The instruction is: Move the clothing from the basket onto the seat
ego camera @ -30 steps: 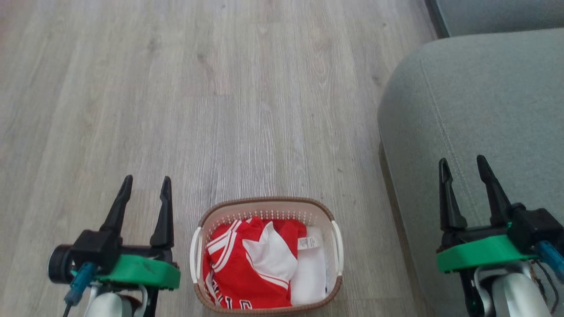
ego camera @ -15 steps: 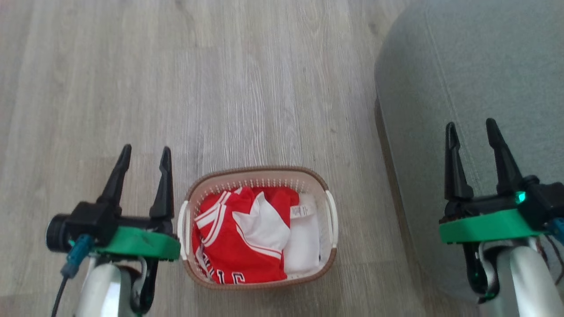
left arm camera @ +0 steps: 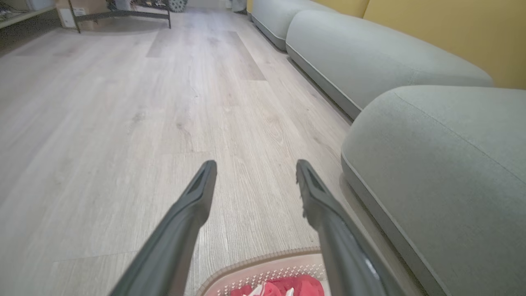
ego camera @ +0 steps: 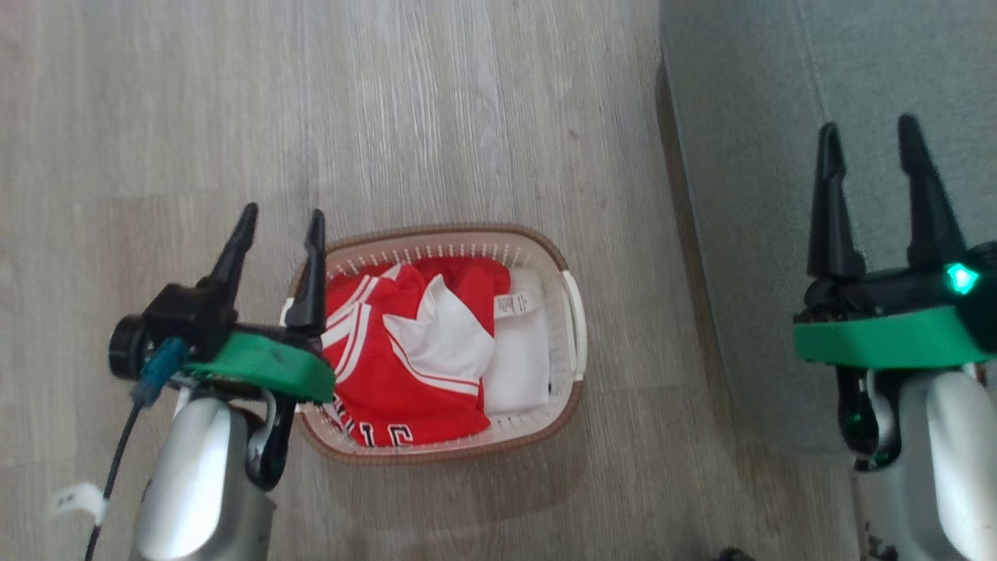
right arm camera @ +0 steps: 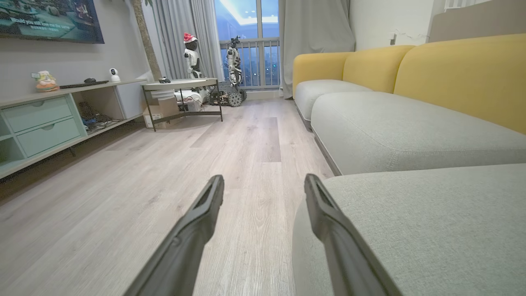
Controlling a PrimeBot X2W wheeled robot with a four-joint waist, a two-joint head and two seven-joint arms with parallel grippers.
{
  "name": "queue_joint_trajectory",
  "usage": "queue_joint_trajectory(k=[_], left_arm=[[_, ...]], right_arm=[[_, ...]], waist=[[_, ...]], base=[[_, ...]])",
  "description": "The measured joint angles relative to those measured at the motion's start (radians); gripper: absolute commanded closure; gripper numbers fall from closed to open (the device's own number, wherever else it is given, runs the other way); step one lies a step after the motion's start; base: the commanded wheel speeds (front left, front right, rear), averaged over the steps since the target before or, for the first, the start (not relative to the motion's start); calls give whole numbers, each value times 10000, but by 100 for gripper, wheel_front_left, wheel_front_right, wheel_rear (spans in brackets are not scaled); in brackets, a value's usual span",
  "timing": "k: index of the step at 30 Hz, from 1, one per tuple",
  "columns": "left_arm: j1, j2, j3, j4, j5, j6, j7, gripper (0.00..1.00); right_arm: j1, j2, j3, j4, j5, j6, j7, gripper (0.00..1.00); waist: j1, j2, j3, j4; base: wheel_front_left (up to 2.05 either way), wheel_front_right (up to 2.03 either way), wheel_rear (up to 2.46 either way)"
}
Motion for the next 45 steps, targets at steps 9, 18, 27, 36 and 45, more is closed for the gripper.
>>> queue_joint_trajectory(k=[9, 18, 27, 36, 45], left_arm=[[-1530, 100, -688, 2917, -311, -56, 17, 0], [-3395, 98, -1839, 5735, -945, -58, 803, 0], [-4551, 77, -3434, 7699, -1323, -58, 2305, 0], [-5975, 211, -4259, 9045, -861, 77, 3009, 0], [-6385, 454, -5538, 9829, 127, 42, 3858, 0]], right_arm=[[-589, -8, -33, -401, 92, 0, 0, 0], [-1348, -12, 165, -688, 245, 0, -2, 0], [-1684, -15, 270, -861, 359, 0, -2, 0], [-2273, -17, 583, -970, 546, 0, -2, 0], [-2521, -21, 755, -1032, 662, 0, -2, 0]], waist=[[1, 0, 1089, -249], [2, 0, 2161, -493], [1, 0, 2905, -800], [1, 0, 3605, -1068], [0, 0, 4284, -1455]], base=[[0, 0, 0], [0, 0, 0], [0, 0, 0], [0, 0, 0], [0, 0, 0]])
